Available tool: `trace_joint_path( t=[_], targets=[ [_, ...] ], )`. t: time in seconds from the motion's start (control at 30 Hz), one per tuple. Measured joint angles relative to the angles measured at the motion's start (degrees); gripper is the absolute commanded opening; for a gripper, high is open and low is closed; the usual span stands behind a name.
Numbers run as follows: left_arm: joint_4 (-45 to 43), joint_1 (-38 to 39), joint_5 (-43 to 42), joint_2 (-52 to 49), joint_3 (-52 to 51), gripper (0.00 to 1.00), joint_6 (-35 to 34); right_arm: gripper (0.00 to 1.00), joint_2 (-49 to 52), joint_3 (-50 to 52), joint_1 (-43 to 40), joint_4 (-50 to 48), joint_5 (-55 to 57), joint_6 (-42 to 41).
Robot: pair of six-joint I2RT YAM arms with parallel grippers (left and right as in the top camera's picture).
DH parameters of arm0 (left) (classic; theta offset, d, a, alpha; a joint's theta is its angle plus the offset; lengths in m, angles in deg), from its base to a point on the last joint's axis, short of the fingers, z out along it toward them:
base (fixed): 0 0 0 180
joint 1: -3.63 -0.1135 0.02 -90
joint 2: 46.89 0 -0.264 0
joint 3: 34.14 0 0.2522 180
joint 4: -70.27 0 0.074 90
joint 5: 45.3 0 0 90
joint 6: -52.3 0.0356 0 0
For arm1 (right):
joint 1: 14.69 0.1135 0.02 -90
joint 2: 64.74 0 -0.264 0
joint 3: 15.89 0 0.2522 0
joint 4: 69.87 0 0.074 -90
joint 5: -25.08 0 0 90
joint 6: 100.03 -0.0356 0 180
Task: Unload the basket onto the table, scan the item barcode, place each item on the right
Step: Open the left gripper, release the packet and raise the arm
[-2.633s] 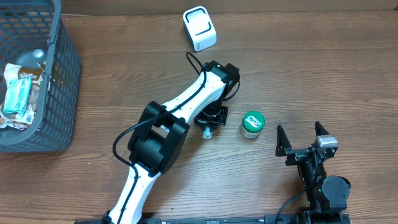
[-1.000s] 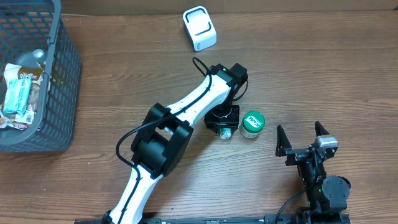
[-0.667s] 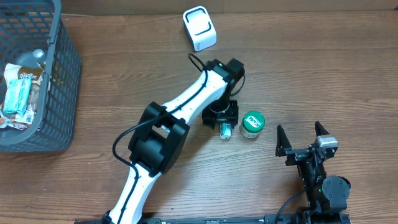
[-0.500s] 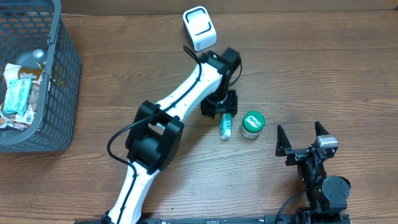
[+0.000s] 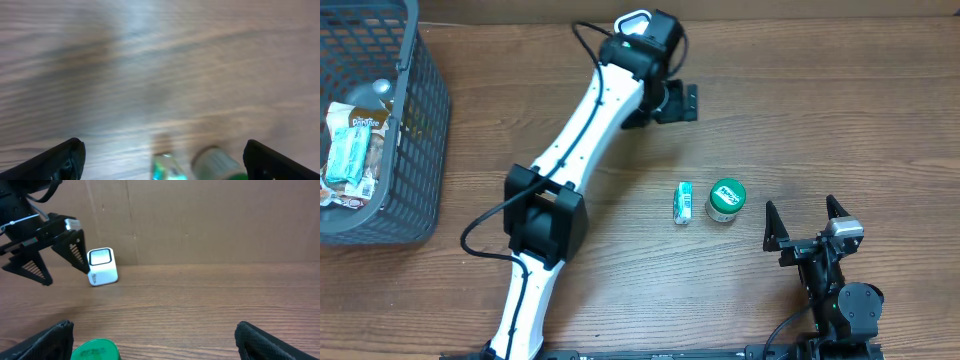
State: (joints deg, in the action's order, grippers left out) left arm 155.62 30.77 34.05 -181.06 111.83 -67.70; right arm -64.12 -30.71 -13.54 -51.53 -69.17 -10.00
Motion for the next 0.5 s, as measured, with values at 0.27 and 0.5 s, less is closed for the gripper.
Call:
trace_joint_path(
  t=[0.27,0.5],
  targets=[
    [-0.02,-3.32,1.92,0.0,0.0,1.0,0.0,1.0,0.02,0.0,0.0,0.02,0.0,0.02],
    [0.0,-3.13,1.92,0.0,0.0,1.0,0.0,1.0,0.02,0.0,0.0,0.02,-0.02,0.0]
  ],
)
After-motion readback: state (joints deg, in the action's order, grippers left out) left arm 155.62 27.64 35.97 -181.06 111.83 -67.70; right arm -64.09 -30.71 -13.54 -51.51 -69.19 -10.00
